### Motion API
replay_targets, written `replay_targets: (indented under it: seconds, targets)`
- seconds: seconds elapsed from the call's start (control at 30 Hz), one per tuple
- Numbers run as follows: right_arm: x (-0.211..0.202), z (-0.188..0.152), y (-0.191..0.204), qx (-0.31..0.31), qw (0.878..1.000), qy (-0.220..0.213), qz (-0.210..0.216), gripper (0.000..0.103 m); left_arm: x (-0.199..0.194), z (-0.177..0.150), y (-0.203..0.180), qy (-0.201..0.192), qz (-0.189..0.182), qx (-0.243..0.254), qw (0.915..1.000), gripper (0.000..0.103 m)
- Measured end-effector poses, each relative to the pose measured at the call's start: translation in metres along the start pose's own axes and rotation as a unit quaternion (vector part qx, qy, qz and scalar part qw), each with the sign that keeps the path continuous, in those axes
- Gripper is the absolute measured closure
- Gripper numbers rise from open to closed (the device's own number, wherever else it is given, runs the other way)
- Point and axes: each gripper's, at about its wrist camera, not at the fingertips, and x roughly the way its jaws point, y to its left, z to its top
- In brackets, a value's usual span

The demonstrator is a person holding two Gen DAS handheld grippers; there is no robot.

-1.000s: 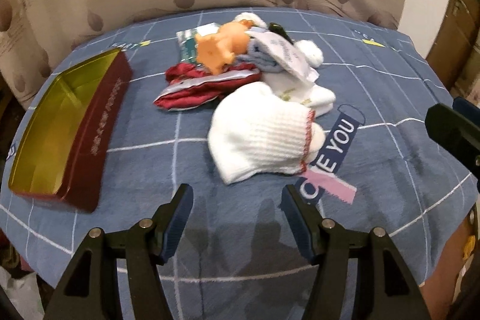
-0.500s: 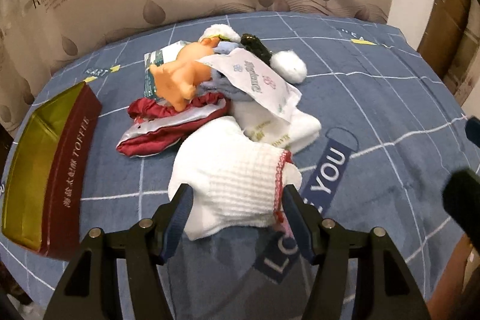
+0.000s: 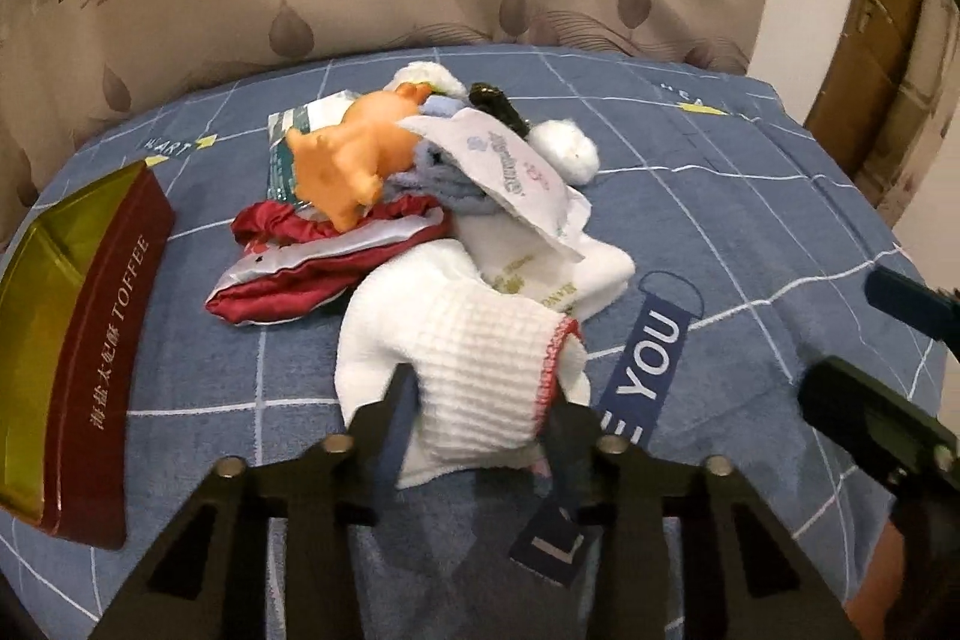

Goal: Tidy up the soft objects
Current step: 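Grasp the white knit glove with the left gripper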

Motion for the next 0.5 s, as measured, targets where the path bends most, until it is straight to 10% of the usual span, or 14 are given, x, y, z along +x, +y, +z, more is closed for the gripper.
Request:
replay_targets:
  seconds: [0.5]
  targets:
    - [0.066,0.057,0.038,-0.051,0.995,0.017,0.085,0.013,-0.029,-0.006,0.020,-0.005,-0.018,-0.013,0.9997,0.081]
